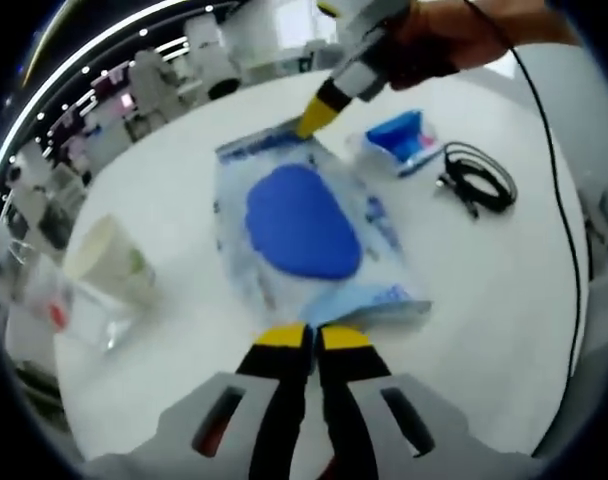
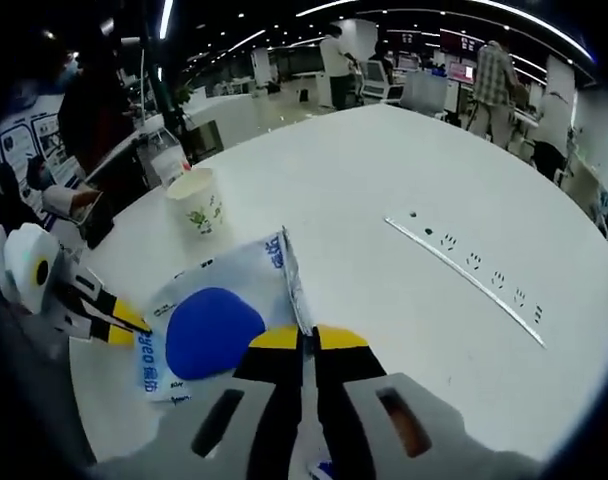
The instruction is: Arrange the tabletop items into an orderly group along one side of the table until the central work area is clear of visible clutter.
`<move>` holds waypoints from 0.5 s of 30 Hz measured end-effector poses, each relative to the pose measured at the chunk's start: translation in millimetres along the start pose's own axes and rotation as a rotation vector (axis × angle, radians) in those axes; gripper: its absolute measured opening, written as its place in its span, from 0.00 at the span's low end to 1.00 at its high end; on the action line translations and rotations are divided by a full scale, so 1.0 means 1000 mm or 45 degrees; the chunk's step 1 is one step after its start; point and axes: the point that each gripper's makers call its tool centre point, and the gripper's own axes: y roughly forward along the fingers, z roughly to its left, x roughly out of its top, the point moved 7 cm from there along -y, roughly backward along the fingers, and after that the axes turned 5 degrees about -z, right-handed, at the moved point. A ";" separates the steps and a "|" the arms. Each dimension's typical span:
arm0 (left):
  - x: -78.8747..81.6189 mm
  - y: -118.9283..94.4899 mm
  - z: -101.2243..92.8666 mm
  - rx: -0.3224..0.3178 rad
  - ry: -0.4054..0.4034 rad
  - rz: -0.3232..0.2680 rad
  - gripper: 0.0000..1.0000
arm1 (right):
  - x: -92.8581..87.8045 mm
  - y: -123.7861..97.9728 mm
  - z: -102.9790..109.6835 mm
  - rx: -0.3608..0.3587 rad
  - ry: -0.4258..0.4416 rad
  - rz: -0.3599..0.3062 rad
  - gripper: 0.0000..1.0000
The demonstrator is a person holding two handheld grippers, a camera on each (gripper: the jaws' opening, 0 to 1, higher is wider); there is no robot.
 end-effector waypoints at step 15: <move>-0.003 -0.009 0.006 -0.132 0.251 0.040 0.01 | -0.033 -0.026 0.023 -0.034 0.063 0.068 0.02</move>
